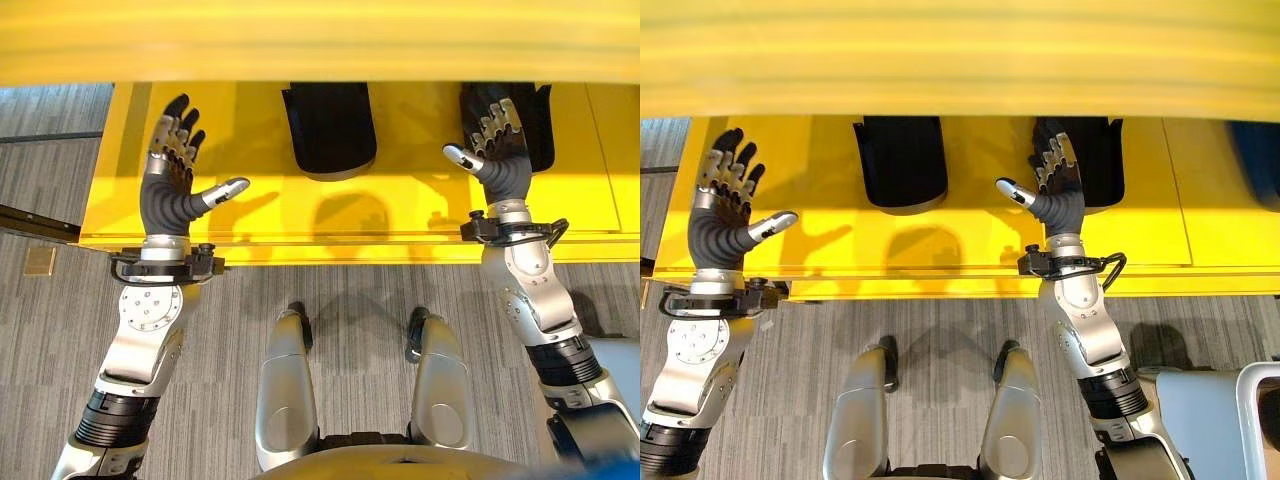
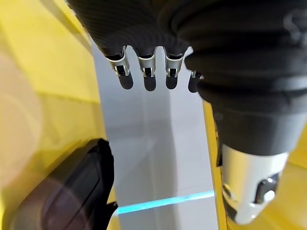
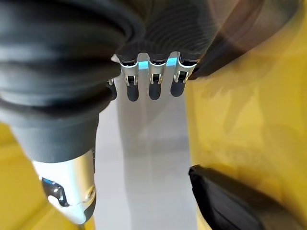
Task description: Move parts from the plastic box to the shelf.
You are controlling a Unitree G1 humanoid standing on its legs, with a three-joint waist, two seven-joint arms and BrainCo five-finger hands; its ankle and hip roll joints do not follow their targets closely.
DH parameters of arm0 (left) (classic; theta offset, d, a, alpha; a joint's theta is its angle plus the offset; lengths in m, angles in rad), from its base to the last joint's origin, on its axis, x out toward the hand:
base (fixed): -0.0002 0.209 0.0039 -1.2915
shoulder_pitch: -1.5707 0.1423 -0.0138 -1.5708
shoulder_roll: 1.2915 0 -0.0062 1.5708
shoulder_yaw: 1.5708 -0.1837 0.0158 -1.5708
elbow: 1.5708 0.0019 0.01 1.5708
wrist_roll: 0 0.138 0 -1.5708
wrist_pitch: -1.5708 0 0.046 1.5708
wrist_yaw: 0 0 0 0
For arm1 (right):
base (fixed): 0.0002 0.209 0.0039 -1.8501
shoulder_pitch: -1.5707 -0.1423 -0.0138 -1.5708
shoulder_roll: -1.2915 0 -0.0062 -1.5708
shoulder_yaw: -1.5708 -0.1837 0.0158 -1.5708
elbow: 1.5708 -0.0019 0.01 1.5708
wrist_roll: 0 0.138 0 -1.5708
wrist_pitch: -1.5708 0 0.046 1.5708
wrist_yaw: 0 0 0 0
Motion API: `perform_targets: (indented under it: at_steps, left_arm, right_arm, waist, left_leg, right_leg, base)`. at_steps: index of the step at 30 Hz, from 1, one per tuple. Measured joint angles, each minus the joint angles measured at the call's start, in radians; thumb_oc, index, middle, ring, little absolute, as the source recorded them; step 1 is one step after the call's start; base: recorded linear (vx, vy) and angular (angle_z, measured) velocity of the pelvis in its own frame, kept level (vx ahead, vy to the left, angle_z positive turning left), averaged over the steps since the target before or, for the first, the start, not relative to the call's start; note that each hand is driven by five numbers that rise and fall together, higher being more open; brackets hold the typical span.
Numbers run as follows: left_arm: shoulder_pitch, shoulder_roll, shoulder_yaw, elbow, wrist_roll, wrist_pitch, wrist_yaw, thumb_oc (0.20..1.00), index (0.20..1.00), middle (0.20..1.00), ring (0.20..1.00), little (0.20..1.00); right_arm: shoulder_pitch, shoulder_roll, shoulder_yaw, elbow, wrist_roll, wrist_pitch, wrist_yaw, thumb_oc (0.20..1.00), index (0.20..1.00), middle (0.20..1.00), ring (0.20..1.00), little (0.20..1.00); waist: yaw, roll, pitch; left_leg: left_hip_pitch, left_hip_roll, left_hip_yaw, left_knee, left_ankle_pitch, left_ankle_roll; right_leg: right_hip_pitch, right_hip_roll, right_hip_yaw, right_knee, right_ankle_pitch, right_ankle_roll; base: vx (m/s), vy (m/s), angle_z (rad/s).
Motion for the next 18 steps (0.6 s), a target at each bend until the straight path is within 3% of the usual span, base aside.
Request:
perform_targets:
  at_steps: [9,18]
  left_arm:
    - [-0.003,-0.001,-0.043,0.000,0.000,0.005,-0.014,1.000,1.000,1.000,1.000,1.000]
    - [-0.021,-0.001,-0.059,0.000,-0.001,0.007,-0.012,1.000,1.000,1.000,1.000,1.000]
  right_arm:
    - [-0.022,0.011,0.051,0.006,0.000,0.000,0.000,1.000,1.000,1.000,1.000,1.000]
    - [-0.135,0.032,0.086,0.156,-0.001,0.002,-0.042,1.000,1.000,1.000,1.000,1.000]
  waist:
    - [0.006,0.001,0.000]
    - [0.013,0.010,-0.005]
  left_leg:
    - [0.017,-0.002,-0.003,-0.006,0.001,0.000]
    - [0.010,-0.007,-0.005,-0.007,0.006,0.003]
  right_leg:
    - [0.029,-0.005,-0.019,-0.006,-0.002,-0.003]
    - [0.027,-0.015,-0.021,-0.004,-0.006,-0.006]
  base:
    - [0.00,-0.003,0.04]
    - [0.00,0.001,0.03]
